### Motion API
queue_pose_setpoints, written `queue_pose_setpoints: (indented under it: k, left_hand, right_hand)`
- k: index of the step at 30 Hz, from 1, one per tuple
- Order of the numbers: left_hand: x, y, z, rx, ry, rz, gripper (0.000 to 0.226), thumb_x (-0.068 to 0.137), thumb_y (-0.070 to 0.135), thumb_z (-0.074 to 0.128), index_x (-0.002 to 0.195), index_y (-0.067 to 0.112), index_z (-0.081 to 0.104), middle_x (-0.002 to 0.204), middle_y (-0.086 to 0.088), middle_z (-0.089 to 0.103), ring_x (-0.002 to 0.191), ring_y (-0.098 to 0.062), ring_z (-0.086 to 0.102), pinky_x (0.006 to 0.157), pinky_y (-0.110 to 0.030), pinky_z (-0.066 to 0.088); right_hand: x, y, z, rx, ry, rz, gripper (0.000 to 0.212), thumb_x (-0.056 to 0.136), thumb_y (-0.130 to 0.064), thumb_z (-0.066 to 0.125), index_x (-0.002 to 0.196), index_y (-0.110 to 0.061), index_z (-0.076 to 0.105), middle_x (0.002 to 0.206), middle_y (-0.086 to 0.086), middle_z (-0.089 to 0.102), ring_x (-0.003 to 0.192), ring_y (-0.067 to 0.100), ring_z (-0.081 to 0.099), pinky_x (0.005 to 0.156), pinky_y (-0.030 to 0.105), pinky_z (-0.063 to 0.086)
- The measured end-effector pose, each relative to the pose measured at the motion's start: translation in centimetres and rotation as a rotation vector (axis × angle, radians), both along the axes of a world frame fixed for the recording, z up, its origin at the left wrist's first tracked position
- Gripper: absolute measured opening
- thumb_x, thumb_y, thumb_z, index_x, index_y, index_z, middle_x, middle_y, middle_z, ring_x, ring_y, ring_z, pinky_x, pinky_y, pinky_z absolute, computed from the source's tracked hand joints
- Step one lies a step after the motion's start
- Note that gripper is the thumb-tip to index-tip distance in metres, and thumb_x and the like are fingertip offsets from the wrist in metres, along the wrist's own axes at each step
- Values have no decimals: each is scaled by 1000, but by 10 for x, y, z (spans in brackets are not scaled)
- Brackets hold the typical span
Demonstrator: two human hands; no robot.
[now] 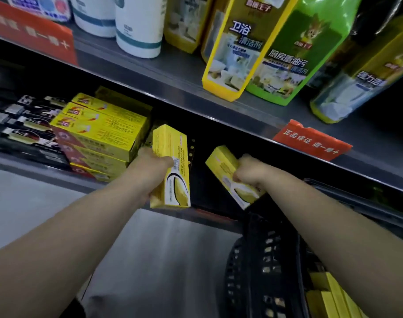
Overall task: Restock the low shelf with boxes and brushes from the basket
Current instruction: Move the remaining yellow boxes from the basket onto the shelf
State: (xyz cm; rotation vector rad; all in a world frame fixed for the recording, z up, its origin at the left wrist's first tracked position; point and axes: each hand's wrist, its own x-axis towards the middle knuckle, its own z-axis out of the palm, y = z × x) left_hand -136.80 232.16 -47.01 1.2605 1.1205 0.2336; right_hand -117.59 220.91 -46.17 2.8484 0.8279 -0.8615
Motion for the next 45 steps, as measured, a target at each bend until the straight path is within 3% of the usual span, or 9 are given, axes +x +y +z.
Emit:
queue_pose_setpoints:
  k: [7, 15, 20, 27, 31, 34, 37, 40, 45]
  left_hand:
    - [-4, 12, -1, 113, -26, 2, 43, 89, 13, 57, 129, 14, 41, 78, 5, 47, 67, -11, 44, 55, -27, 35]
    - [-3, 20, -10, 69, -36, -5, 29, 86, 14, 59, 111, 20, 45, 85, 0, 56, 77, -20, 54, 60, -31, 42]
    - [4, 19, -12, 14, -56, -12, 31, 85, 16, 60, 114, 22, 47, 91, -5, 61, 79, -27, 61, 61, -32, 48]
    - [5, 16, -12, 9, -50, -30, 35, 87, 18, 60, 118, 22, 45, 89, -1, 59, 75, -21, 59, 55, -29, 43]
    - [4, 14, -10, 0, -33, -42, 39, 87, 17, 60, 122, 22, 44, 88, -2, 58, 72, -21, 60, 54, -29, 44]
    - [4, 14, -10, -7, -24, -47, 36, 87, 17, 59, 119, 22, 45, 91, -5, 60, 75, -23, 61, 61, -34, 50]
    - [5, 12, -11, -51, -43, -35, 30, 89, 17, 58, 117, 19, 48, 95, -8, 64, 80, -26, 63, 68, -38, 52]
    - [8, 11, -12, -144, -85, -1, 25, 91, 14, 57, 115, 14, 54, 100, -9, 67, 87, -25, 64, 75, -38, 53]
    - [14, 3, -7, -290, -207, 1, 5, 92, 8, 55, 92, 11, 60, 89, -5, 68, 78, -17, 64, 62, -29, 49]
  right_hand:
    - [13, 19, -62, -416, -12, 442, 80, 83, -4, 58, 147, -15, 11, 132, 19, 48, 93, 31, 54, 61, 29, 40]
    - [6, 21, -92, -324, 58, 595, 81, 78, -15, 73, 139, -25, 21, 100, 5, 52, 77, 20, 47, 51, 27, 31]
    - [5, 20, -91, -339, 54, 614, 93, 77, -16, 75, 147, -20, 13, 127, 13, 55, 84, 19, 47, 56, 28, 34]
    - [3, 21, -87, -343, 65, 637, 93, 75, -20, 77, 145, -15, 16, 128, 12, 54, 90, 21, 51, 65, 29, 38]
    - [2, 21, -88, -323, 82, 632, 94, 75, -22, 77, 145, -15, 15, 127, 13, 54, 84, 18, 47, 48, 24, 30]
    - [3, 20, -87, -316, 101, 602, 87, 75, -23, 78, 141, -16, 21, 104, 8, 56, 72, 15, 48, 47, 23, 30]
    - [3, 21, -78, -341, 119, 570, 79, 77, -26, 75, 139, -16, 28, 115, 7, 56, 81, 17, 49, 54, 24, 36]
    - [1, 29, -60, -58, 143, 447, 37, 89, -17, 58, 125, -12, 52, 122, 8, 59, 98, 20, 56, 76, 24, 42]
    - [-19, 29, -17, 511, 900, -159, 18, 94, -23, 48, 91, -18, 64, 88, 1, 70, 82, 15, 65, 91, 34, 48]
